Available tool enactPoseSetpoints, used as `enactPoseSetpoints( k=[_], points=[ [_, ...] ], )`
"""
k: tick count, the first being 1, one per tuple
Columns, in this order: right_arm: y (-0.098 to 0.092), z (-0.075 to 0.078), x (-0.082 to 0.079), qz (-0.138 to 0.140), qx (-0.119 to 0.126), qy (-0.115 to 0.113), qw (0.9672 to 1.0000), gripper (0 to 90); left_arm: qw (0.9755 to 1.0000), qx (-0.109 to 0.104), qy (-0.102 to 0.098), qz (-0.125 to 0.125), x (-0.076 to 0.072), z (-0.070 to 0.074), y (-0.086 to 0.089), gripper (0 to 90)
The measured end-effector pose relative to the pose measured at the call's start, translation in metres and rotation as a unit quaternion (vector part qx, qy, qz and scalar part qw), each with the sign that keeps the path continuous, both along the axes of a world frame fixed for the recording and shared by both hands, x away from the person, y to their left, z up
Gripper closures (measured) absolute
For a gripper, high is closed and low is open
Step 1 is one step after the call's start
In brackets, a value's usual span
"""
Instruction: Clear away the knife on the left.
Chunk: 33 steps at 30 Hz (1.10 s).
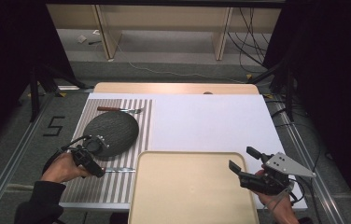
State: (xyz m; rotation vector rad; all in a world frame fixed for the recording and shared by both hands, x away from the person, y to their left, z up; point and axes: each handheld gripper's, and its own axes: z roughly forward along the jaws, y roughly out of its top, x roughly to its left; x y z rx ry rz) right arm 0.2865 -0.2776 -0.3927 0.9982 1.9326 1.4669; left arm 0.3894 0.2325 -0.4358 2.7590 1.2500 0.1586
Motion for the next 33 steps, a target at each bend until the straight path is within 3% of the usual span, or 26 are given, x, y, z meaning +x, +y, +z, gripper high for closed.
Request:
enactPoseSetpoints(
  k=[11, 20, 26, 33],
  points=[
    [0.0, -0.001, 0.001, 0.003, -0.001, 0.003, 1.0, 22.0, 0.9997, -0.003, 0.017, -0.019, 0.004, -0.012, 0.005, 27.9],
    [0.0, -0.001, 0.0, 0.004, -0.001, 0.003, 1.0, 22.1, 0.999, -0.006, 0.03, -0.031, 0.008, -0.017, 0.009, 36.0],
    [0.002, -0.001, 0.0, 0.007, -0.003, 0.005, 1.0, 22.1, 0.9991, -0.006, 0.034, -0.026, 0.012, -0.018, 0.01, 38.8],
    [0.002, -0.001, 0.0, 0.008, -0.004, 0.005, 1.0, 22.4, 0.9984, 0.002, 0.052, -0.022, 0.014, -0.025, 0.011, 43.1]
  ],
)
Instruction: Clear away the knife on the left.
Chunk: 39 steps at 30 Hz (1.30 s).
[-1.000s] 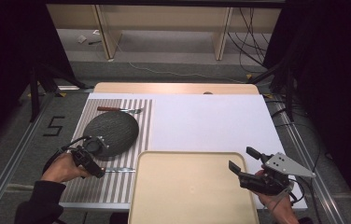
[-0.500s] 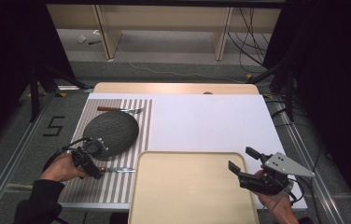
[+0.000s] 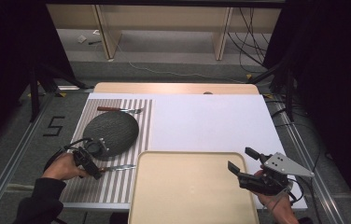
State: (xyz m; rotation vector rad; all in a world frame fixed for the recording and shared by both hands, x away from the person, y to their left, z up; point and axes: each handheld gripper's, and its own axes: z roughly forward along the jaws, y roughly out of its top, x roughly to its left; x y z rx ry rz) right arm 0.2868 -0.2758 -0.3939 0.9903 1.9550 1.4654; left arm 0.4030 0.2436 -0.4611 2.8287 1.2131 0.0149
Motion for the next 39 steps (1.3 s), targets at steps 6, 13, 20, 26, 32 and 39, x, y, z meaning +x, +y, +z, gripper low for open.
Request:
enactPoseSetpoints(
  k=[6, 13, 20, 26, 32, 39],
  points=[
    [0.0, 0.0, 0.0, 0.002, 0.001, -0.001, 1.0, 22.4, 1.0, 0.004, 0.002, 0.004, 0.0, 0.001, -0.001, 53.4],
    [0.0, 0.0, 0.0, 0.003, -0.001, 0.0, 1.0, 22.4, 0.9999, 0.006, 0.003, -0.008, -0.002, 0.002, -0.005, 64.4],
    [0.0, 0.0, 0.0, 0.003, -0.002, 0.002, 1.0, 22.4, 0.9992, 0.009, 0.0, -0.039, -0.006, 0.002, -0.01, 75.1],
    [0.0, 0.0, 0.0, 0.002, -0.003, 0.003, 1.0, 22.5, 0.9986, 0.006, -0.002, -0.053, -0.009, 0.003, -0.012, 75.9],
    [0.001, 0.0, 0.0, 0.004, -0.004, 0.0, 1.0, 22.5, 0.9989, -0.002, -0.002, -0.046, -0.009, 0.007, -0.014, 76.0],
    [0.0, 0.001, -0.001, 0.003, -0.001, 0.0, 1.0, 22.5, 0.9996, -0.008, -0.011, -0.026, -0.008, 0.016, -0.017, 76.2]
  ],
)
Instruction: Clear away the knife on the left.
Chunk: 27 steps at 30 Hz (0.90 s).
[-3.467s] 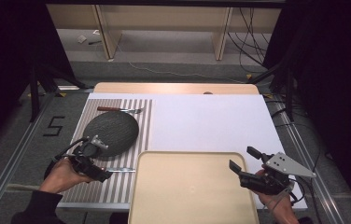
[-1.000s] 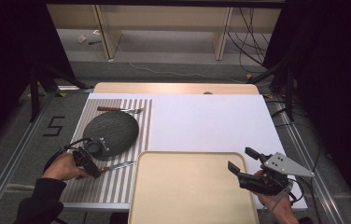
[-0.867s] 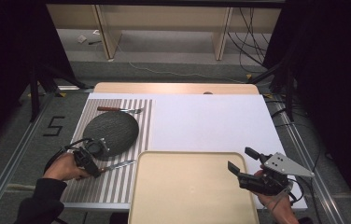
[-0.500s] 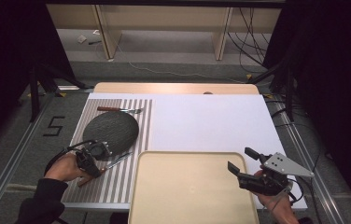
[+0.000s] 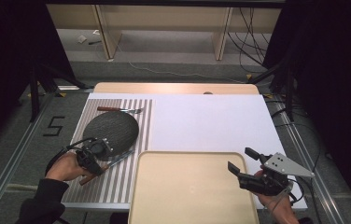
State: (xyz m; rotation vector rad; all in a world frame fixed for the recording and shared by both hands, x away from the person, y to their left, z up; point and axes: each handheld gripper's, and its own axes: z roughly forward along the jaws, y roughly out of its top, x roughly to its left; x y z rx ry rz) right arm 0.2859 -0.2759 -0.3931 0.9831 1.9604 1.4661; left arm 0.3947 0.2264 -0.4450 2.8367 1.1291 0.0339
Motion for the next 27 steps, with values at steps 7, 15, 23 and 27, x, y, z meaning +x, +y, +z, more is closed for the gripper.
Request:
enactPoseSetpoints(
  k=[7, 15, 23, 27],
  points=[
    [0.0, 0.0, 0.0, 0.0, -0.001, 0.0, 1.0, 22.5, 0.9999, -0.006, -0.007, 0.013, -0.002, 0.003, -0.003, 76.2],
    [0.0, 0.0, 0.0, 0.0, -0.001, 0.0, 1.0, 22.5, 0.9997, -0.008, -0.014, 0.017, -0.004, 0.009, -0.005, 76.2],
    [0.0, 0.0, 0.0, 0.0, -0.003, 0.0, 1.0, 22.5, 0.9987, -0.035, -0.021, 0.031, -0.005, 0.015, -0.007, 76.2],
    [0.0, 0.0, 0.0, 0.0, -0.002, 0.0, 1.0, 22.5, 0.9977, -0.054, -0.021, 0.035, -0.006, 0.02, -0.012, 76.2]
  ],
)
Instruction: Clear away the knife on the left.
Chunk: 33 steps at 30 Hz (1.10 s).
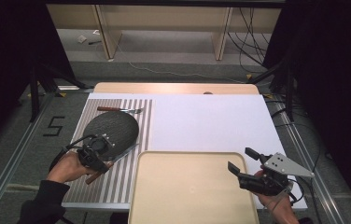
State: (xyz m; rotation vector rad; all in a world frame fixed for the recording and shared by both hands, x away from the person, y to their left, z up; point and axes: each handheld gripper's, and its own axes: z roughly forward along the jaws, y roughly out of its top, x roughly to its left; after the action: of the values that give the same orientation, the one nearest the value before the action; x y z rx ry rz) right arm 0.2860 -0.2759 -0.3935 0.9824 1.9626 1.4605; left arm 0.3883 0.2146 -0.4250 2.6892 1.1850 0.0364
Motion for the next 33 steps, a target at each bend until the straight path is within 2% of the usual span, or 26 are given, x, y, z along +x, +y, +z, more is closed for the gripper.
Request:
enactPoseSetpoints(
  k=[4, 10, 14, 17, 19, 22, 28, 31, 33],
  points=[
    [0.0, 0.0, 0.0, 0.0, 0.001, 0.001, 1.0, 22.5, 0.9997, -0.024, 0.003, -0.003, -0.004, 0.005, -0.01, 76.2],
    [0.0, 0.0, 0.0, -0.001, 0.002, 0.0, 1.0, 22.6, 0.9985, -0.05, -0.002, -0.024, -0.012, 0.008, -0.03, 76.2],
    [0.0, 0.0, 0.0, -0.001, 0.002, 0.0, 1.0, 22.6, 0.9967, -0.072, -0.011, -0.037, -0.016, 0.012, -0.039, 76.1],
    [0.0, 0.0, 0.0, 0.0, -0.001, 0.001, 1.0, 22.6, 0.9957, -0.083, -0.018, -0.038, -0.017, 0.013, -0.043, 76.1],
    [0.0, 0.0, -0.001, -0.001, 0.001, 0.0, 1.0, 22.6, 0.9943, -0.098, -0.02, -0.038, -0.018, 0.014, -0.044, 76.1],
    [0.0, 0.0, 0.0, -0.001, 0.0, 0.0, 1.0, 22.6, 0.9935, -0.103, -0.022, -0.043, -0.022, 0.014, -0.05, 76.2],
    [0.0, 0.0, 0.0, 0.0, 0.0, 0.0, 1.0, 22.6, 0.9927, -0.106, -0.012, -0.056, -0.03, 0.011, -0.066, 76.1],
    [0.0, 0.0, -0.001, -0.001, 0.0, 0.0, 1.0, 22.6, 0.9907, -0.123, 0.0, -0.058, -0.033, 0.012, -0.073, 76.1],
    [0.0, 0.0, 0.0, 0.0, -0.001, 0.0, 1.0, 22.6, 0.9907, -0.122, -0.003, -0.06, -0.036, 0.012, -0.079, 76.1]
  ],
)
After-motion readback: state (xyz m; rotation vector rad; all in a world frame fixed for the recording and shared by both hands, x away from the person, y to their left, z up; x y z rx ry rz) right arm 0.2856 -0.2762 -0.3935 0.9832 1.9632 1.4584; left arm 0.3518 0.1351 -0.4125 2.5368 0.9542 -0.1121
